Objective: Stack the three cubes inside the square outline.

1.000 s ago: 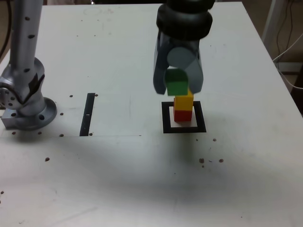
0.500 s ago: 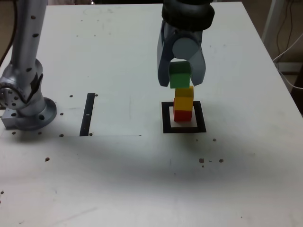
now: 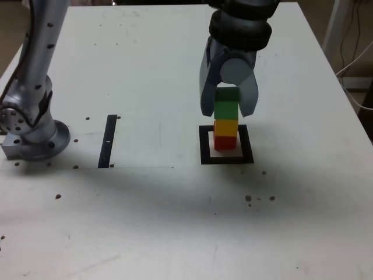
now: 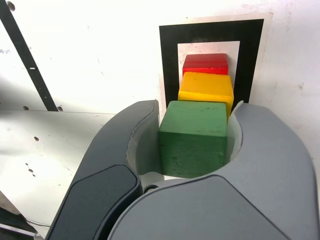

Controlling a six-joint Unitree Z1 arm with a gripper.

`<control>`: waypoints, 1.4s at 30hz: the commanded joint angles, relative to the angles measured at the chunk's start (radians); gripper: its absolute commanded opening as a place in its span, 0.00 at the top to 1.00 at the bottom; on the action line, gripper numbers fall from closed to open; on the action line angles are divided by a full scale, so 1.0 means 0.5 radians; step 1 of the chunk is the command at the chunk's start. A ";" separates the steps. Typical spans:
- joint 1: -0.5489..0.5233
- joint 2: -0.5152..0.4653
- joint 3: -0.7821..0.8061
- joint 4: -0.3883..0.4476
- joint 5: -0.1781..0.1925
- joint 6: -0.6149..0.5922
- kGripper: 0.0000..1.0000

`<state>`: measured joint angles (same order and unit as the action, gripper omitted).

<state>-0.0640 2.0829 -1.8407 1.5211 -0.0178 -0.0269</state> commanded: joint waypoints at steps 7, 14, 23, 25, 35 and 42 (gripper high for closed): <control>0.002 0.030 0.000 -0.023 0.005 0.038 0.01; 0.002 0.012 0.011 -0.028 0.022 0.038 0.00; 0.002 -0.190 0.081 -0.032 0.154 -0.038 0.00; 0.002 -0.259 0.120 -0.027 0.187 -0.077 0.00; 0.002 -0.577 0.449 -0.003 0.244 -0.148 0.00; 0.002 -0.871 0.926 -0.075 0.225 -0.212 0.00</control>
<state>-0.0638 1.6849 -1.4425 1.5005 0.1003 -0.1245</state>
